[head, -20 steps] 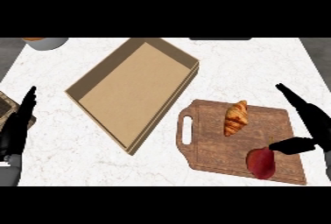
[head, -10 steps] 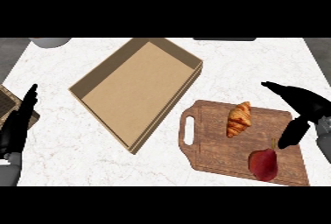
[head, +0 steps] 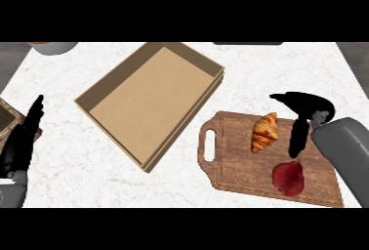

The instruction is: Pick the croissant from the cutting board and place it in the cardboard box

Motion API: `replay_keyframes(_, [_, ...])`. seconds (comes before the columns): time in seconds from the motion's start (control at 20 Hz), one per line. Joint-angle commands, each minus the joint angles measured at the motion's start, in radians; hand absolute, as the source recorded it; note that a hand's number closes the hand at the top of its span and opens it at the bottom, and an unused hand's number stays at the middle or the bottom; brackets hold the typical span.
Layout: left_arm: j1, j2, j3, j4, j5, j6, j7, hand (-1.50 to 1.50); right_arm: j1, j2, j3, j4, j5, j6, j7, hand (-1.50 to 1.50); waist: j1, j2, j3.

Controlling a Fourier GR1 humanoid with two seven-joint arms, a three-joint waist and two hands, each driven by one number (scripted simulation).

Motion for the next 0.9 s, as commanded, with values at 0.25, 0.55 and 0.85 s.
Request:
replay_keyframes(0.25, [-0.032, 0.001, 0.071, 0.072, 0.003, -0.064, -0.043, 0.00, -0.040, 0.102, -0.024, 0.162, 0.162, 0.000, -0.088, -1.50, -0.008, 0.000, 0.000])
replay_keyframes(0.55, [0.003, -0.026, 0.050, -0.063, -0.051, -0.059, 0.071, 0.00, 0.016, 0.144, -0.071, 0.112, 0.203, 0.011, -0.082, -1.50, -0.010, -0.002, 0.001])
replay_keyframes(0.85, [0.041, -0.016, 0.087, -0.085, -0.035, -0.092, 0.044, 0.00, 0.032, 0.148, -0.130, 0.008, 0.159, 0.104, -0.103, -1.50, -0.013, -0.005, 0.000])
